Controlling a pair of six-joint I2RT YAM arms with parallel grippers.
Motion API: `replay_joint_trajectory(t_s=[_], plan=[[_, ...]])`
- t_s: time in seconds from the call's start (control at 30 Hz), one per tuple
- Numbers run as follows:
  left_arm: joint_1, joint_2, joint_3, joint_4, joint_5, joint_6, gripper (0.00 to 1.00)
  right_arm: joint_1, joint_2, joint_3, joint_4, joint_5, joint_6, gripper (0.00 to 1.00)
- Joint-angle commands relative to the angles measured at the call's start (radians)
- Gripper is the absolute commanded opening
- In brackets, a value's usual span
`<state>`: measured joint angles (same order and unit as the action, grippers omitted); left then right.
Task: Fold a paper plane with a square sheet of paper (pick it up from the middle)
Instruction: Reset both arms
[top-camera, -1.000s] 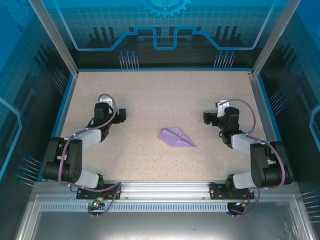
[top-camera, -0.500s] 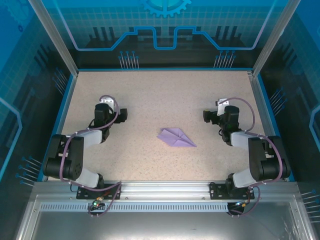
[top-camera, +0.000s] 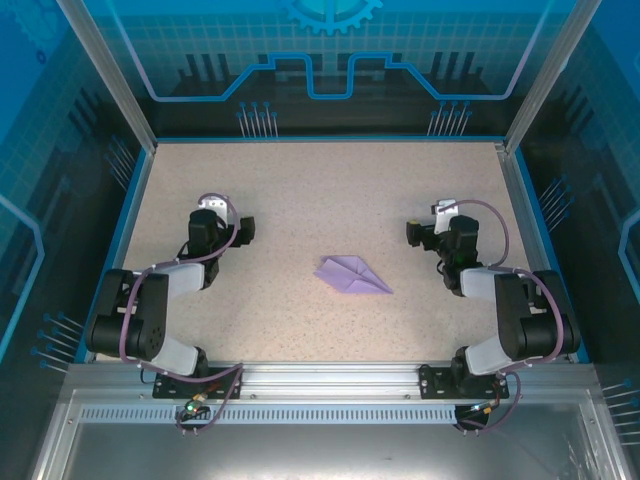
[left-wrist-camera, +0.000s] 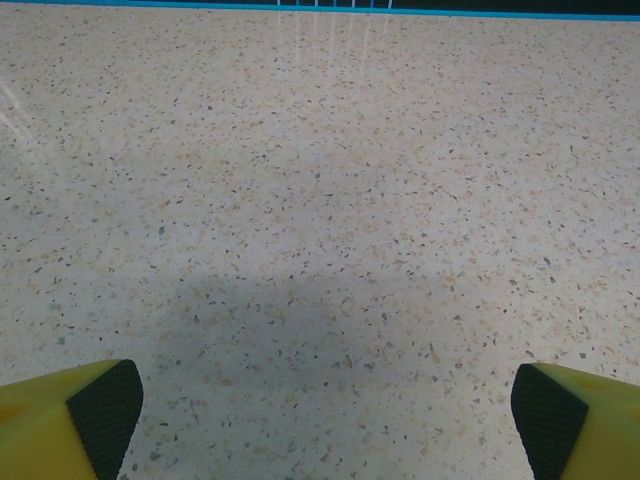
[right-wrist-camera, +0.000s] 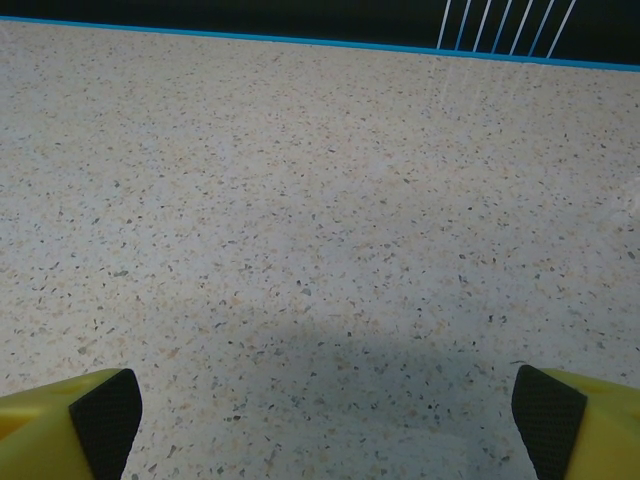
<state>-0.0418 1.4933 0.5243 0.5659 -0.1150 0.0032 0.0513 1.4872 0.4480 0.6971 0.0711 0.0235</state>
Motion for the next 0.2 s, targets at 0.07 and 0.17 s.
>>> replay_joint_trajectory(t_s=[0.07,0.17], plan=[[0.008,-0.001,-0.012,0.031,0.015,0.017,0.99,0.002,0.012,-0.011,0.042,0.011,-0.016,0.99],[0.008,-0.001,-0.014,0.035,0.014,0.017,0.99,0.002,0.011,-0.011,0.041,0.011,-0.016,0.99]])
